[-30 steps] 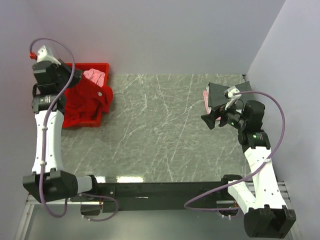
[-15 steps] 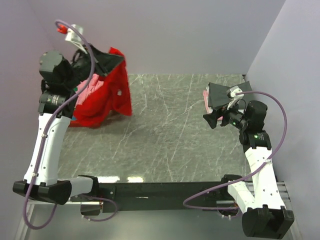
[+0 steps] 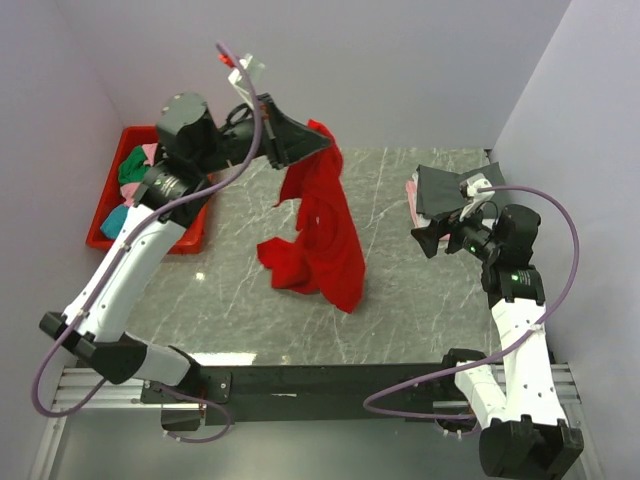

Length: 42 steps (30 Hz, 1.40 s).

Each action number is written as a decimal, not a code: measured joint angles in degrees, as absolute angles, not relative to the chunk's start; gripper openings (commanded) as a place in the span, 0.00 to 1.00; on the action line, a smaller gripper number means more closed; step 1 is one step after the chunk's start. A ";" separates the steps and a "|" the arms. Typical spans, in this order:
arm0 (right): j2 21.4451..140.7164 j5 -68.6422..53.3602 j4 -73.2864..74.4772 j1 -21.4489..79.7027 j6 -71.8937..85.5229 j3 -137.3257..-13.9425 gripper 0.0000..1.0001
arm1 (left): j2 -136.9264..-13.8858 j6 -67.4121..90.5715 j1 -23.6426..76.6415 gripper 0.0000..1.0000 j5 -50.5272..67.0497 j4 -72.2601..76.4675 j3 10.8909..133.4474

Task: Fold and stack the t-shirts
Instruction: Move the tshirt to the center of the board

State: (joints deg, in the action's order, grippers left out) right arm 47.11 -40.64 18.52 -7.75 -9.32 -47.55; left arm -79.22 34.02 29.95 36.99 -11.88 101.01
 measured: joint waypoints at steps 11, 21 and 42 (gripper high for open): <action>46.74 -40.53 18.50 -9.34 -9.28 -47.55 0.98 | -89.36 33.56 38.83 0.01 36.69 -12.51 114.80; 46.57 -40.58 18.50 -9.82 -9.28 -47.55 0.98 | -86.78 29.21 39.81 0.00 34.96 -14.83 114.26; 50.22 -45.54 18.96 -9.91 -11.25 -47.48 0.96 | -44.58 42.92 22.55 0.88 2.68 -32.25 49.21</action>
